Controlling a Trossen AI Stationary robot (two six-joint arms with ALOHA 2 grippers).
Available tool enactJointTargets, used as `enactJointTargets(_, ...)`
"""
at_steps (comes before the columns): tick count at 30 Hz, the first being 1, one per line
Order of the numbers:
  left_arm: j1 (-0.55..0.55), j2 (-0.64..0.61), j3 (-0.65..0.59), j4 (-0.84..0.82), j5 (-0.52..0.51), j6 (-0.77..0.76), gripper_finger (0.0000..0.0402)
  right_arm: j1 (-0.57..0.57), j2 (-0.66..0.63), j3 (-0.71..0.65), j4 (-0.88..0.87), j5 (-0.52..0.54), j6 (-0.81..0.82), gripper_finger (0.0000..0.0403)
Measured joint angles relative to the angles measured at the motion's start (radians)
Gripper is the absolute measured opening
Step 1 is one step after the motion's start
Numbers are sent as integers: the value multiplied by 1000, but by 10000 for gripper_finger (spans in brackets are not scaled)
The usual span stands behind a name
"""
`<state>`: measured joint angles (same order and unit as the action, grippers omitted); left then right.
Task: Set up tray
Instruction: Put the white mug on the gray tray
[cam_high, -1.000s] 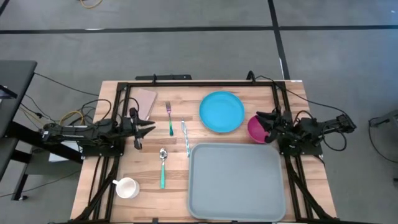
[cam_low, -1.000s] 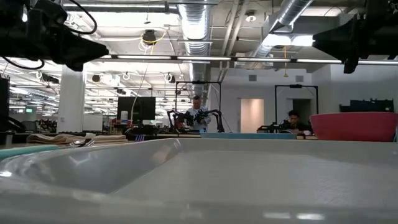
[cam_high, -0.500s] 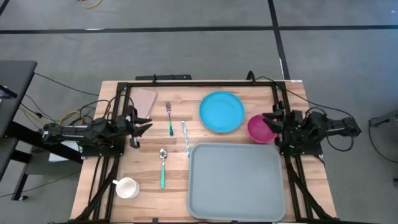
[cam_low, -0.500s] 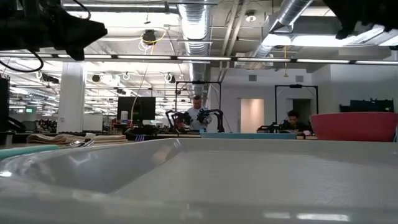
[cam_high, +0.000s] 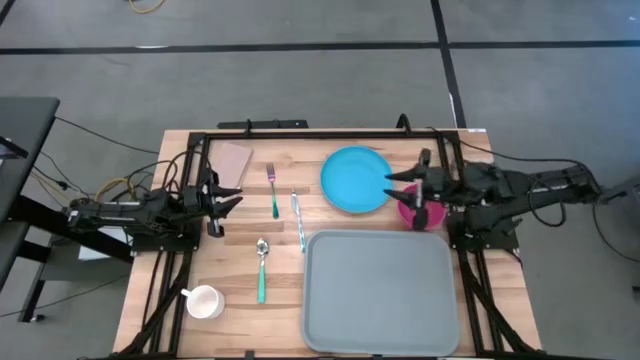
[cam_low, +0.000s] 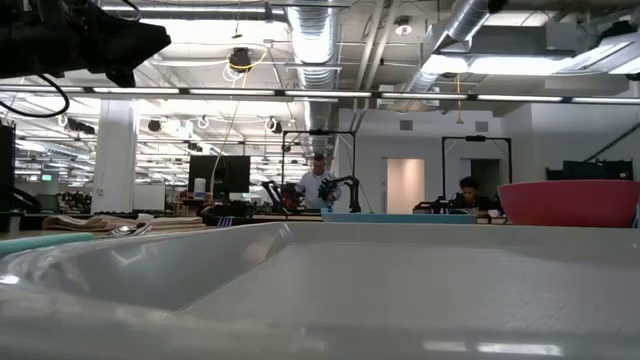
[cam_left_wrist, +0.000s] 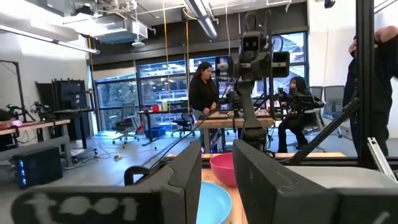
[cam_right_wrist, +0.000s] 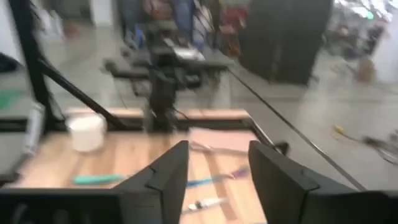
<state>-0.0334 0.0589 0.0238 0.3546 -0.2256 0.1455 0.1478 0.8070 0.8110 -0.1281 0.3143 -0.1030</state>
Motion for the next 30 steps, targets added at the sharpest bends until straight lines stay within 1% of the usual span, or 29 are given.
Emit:
enactJointTargets(3,0,0,0,0,0,-1,82,0,113,107,-122,50,27,197)
enactJointTargets(6,0,0,0,0,0,-3,82,0,200,196,-217,54,61,218)
enactJointTargets(9,0,0,0,0,1,-6,82,0,278,252,-290,54,96,229)
enactJointTargets(13,0,0,0,2,-5,-19,82,0,365,280,-320,54,121,229)
enactJointTargets(16,0,0,0,2,-40,-27,82,0,413,281,-322,54,129,223)
enactJointTargets(22,0,0,22,-10,-94,-48,82,0,457,281,-348,54,129,213)
enactJointTargets(24,0,0,57,-30,-105,-47,82,0,456,281,-360,54,129,209)
enactJointTargets(25,0,0,83,-50,-126,-43,82,0,455,281,-361,54,130,207)
enactJointTargets(28,0,15,208,-160,-249,-4,82,0,432,281,-367,54,137,203)
enactJointTargets(30,0,47,316,-284,-291,1,82,0,415,282,-373,54,162,200)
